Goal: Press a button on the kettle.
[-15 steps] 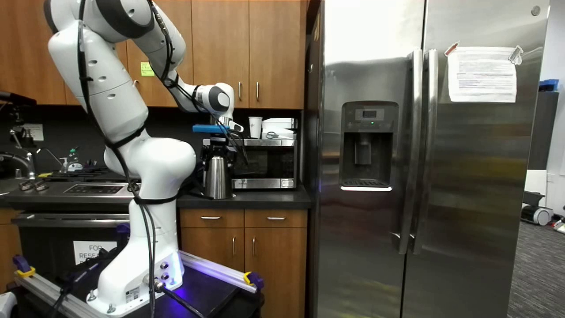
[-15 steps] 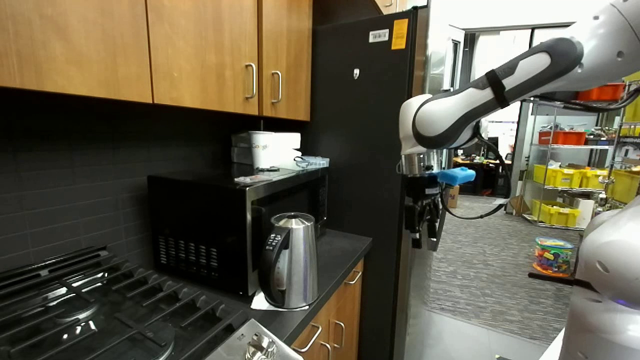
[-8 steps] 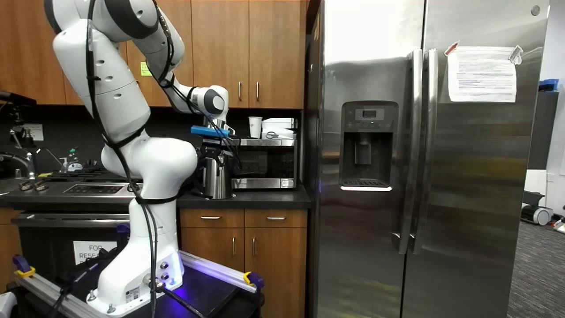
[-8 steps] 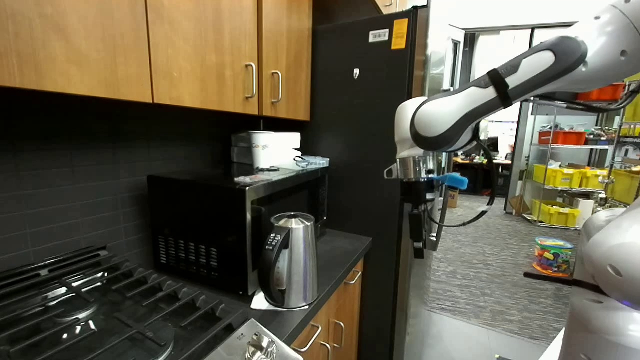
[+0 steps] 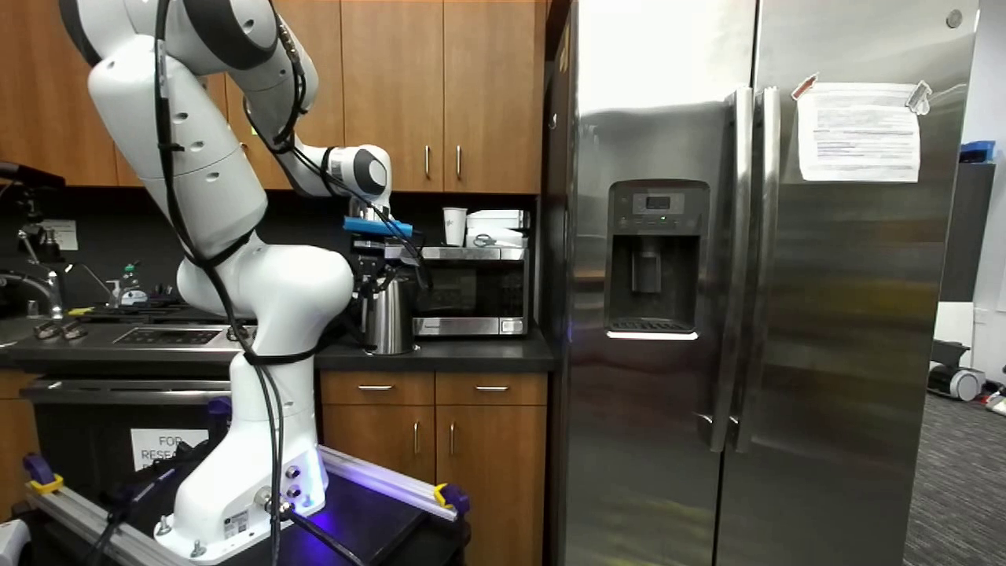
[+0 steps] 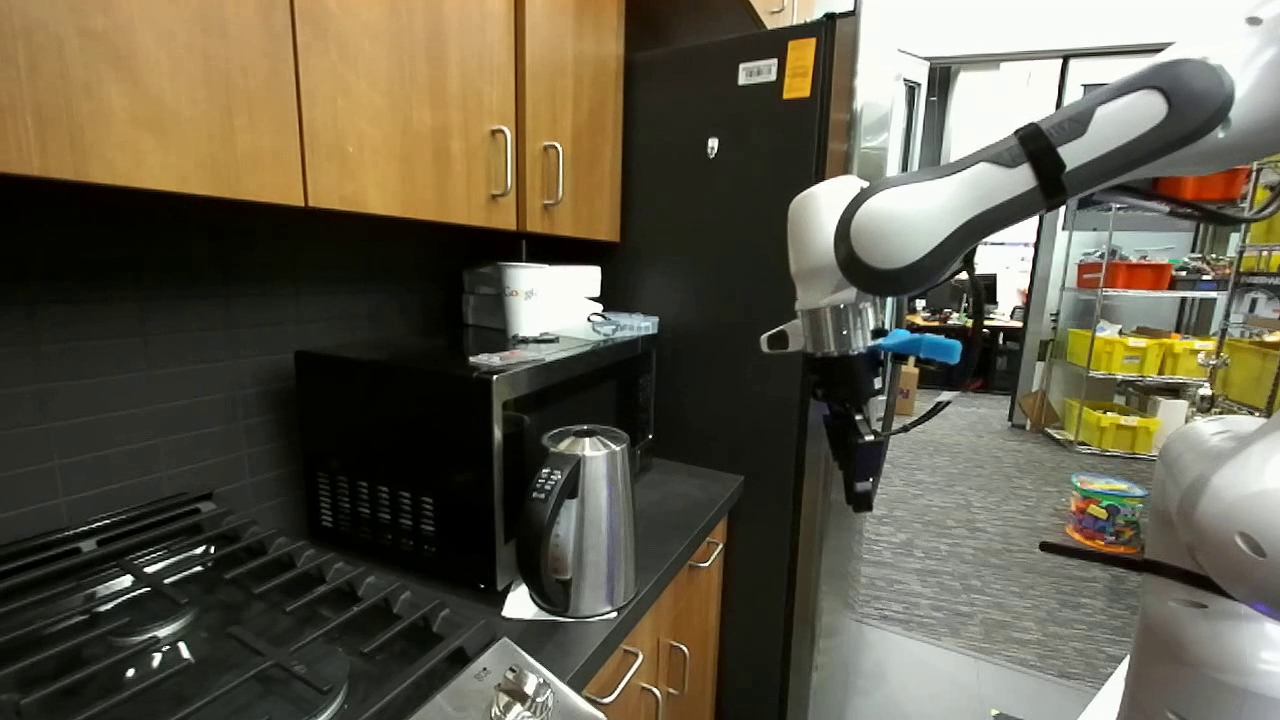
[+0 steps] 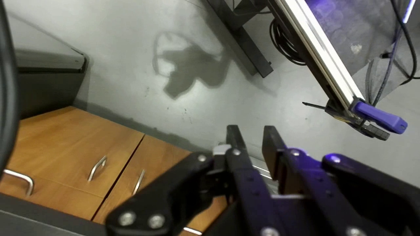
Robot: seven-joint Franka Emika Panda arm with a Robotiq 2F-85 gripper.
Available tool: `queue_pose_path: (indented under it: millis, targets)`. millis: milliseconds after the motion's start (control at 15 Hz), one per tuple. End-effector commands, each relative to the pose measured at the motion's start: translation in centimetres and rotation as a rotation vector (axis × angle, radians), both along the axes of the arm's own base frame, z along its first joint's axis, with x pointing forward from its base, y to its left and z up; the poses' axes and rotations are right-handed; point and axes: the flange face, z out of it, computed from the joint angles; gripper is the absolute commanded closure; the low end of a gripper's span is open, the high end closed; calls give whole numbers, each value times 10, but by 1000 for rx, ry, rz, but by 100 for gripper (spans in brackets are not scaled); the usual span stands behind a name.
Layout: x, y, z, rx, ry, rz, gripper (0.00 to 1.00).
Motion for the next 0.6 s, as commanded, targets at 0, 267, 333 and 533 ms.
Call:
queue_pose_path:
  millis: [0,267,333,533]
  targets:
    - [-8,6,16,13,-122,-63,100]
    - [-9,13,22,67,-215,-216,100]
    - [-10,14,24,71,-232,-236,100]
    - [-11,22,31,94,-283,-311,100]
